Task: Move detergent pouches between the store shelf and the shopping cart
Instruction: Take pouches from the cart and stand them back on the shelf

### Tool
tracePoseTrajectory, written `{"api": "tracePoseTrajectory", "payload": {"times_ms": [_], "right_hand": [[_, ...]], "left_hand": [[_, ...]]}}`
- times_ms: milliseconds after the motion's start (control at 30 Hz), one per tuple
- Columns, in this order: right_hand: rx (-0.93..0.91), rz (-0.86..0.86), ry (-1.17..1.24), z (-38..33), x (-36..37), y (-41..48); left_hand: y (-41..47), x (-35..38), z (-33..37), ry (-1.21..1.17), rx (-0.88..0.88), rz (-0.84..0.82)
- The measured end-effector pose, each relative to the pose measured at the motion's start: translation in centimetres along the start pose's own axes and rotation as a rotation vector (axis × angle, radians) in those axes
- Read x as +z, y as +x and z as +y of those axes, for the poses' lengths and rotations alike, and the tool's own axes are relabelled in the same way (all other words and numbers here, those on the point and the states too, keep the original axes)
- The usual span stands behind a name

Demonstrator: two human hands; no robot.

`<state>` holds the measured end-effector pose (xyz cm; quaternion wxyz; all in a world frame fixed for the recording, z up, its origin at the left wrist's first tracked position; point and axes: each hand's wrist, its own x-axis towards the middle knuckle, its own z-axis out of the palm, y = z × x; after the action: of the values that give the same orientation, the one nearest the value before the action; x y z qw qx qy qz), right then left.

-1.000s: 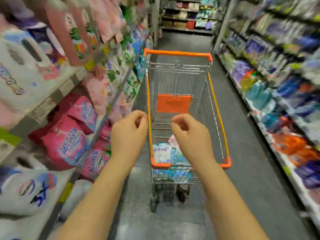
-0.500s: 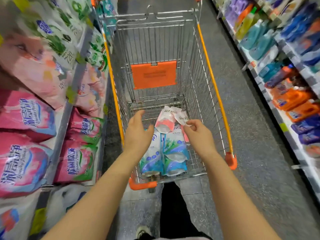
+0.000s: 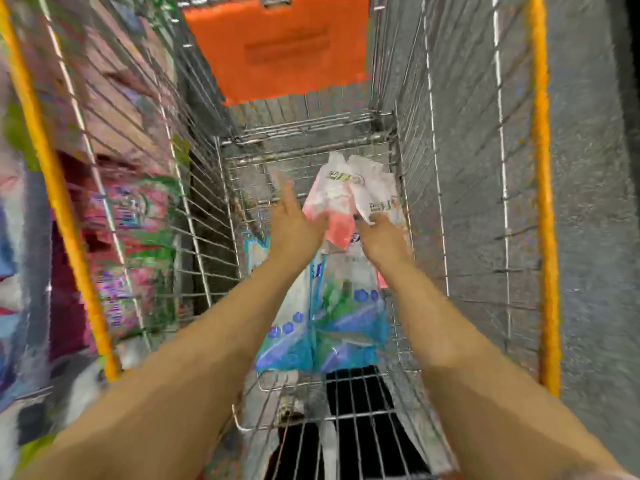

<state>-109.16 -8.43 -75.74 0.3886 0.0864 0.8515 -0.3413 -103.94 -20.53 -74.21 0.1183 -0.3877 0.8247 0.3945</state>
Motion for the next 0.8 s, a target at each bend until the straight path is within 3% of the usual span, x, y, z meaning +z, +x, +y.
{"api": "tracePoseTrajectory", "payload": {"times_ms": [167,367,467,600,800], "right_hand": [[0.024,-0.102,-0.051,1.0,3.7,4.3],[0.025,-0.041,0.074,0.0,6.6,7.4],[0.118,-0.048,0.094,-0.3,6.8,8.3],[0.204,-0.028,0.252,-0.9,6.8,7.6],[0.192,-0.047,0.475,-2.2,6.0,3.0]], "left_hand": [[5.1,3.8,-1.8,-0.042,-0.135,-0.054],[9.5,5.7,-4.0,0.126,-0.326,-0.184],[9.2,6.1,-3.7,0.189,-0.333,-0.152],[7.5,5.3,-2.9,0.082,-0.325,-0.086],[2.7,1.5,-0.3,0.041,-0.227,0.064]]}}
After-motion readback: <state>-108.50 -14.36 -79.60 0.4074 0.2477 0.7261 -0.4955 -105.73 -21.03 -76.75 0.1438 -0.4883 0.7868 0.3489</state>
